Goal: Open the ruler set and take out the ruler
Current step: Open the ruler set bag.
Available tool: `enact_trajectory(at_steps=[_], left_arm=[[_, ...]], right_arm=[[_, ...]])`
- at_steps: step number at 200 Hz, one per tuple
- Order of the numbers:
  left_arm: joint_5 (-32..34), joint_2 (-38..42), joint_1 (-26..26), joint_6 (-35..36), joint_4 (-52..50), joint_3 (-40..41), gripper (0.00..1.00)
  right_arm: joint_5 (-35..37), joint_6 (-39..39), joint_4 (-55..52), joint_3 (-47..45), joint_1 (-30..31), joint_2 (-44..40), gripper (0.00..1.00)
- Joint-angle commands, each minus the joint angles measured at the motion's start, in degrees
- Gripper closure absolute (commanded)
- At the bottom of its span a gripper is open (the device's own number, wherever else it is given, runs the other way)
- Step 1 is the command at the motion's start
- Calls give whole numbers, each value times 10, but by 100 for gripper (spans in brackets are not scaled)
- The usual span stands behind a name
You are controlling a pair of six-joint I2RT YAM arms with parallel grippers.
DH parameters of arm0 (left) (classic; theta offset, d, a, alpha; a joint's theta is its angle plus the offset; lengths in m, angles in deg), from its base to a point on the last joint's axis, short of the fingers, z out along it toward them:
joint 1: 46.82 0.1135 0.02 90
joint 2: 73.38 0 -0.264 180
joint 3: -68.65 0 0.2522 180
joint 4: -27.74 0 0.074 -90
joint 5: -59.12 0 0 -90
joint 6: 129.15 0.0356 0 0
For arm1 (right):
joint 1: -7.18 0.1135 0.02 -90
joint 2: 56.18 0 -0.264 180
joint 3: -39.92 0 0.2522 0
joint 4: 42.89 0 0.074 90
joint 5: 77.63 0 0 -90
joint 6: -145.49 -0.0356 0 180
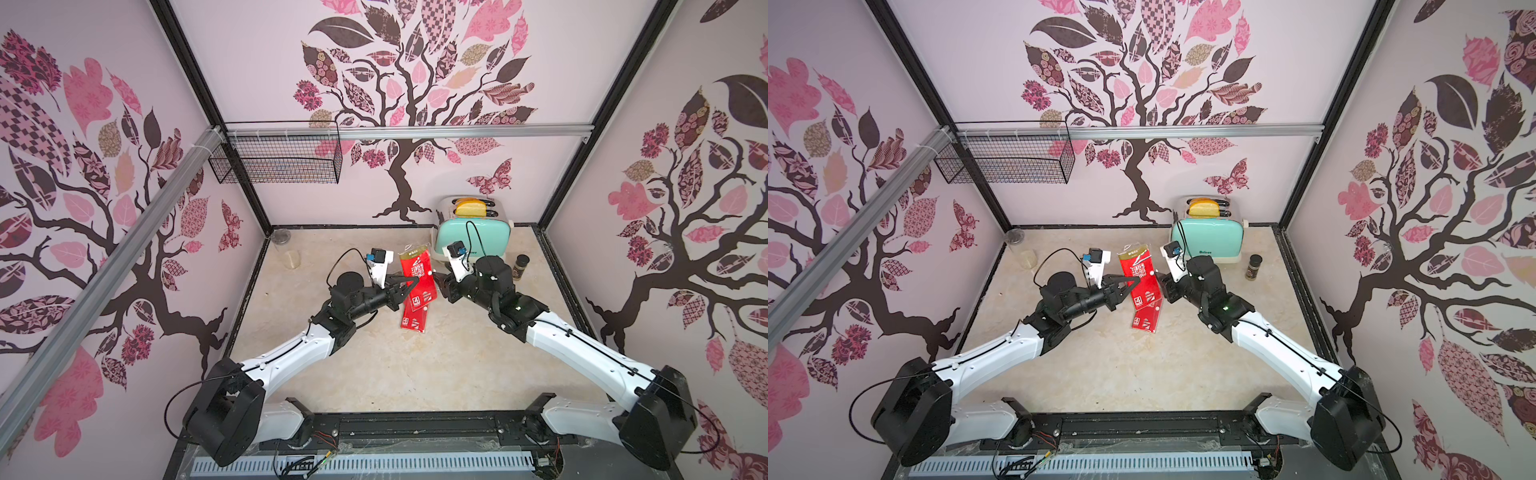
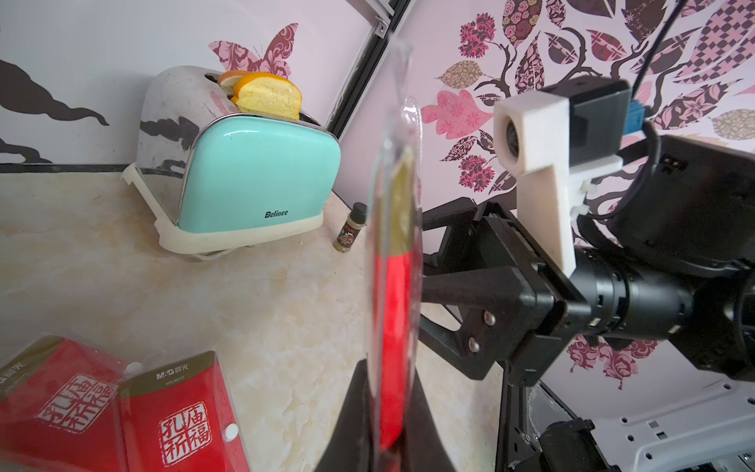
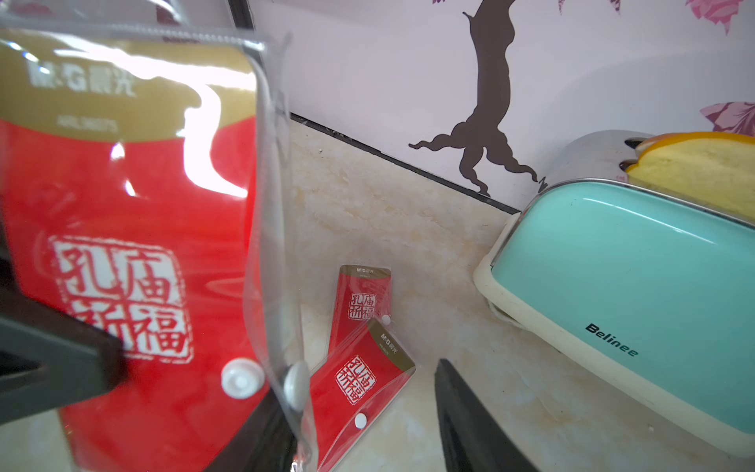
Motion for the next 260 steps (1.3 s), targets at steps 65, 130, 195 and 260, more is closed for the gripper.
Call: enact_trajectory(at_steps=[65, 130, 195, 260], left_arm=[[-29, -3, 0, -9, 21, -9, 100], [-38, -11, 6, -5, 20, -7, 100], [-61, -47, 46, -6, 17, -6, 100], [-49, -93, 52, 2, -3, -26, 71]], right_arm=[[-49, 39, 59, -10, 8, -11, 62], [-88, 41, 40, -3, 8, -10, 87], [-136, 6, -18, 5, 6, -10, 97], [-212, -71, -40, 7, -6, 12, 100]])
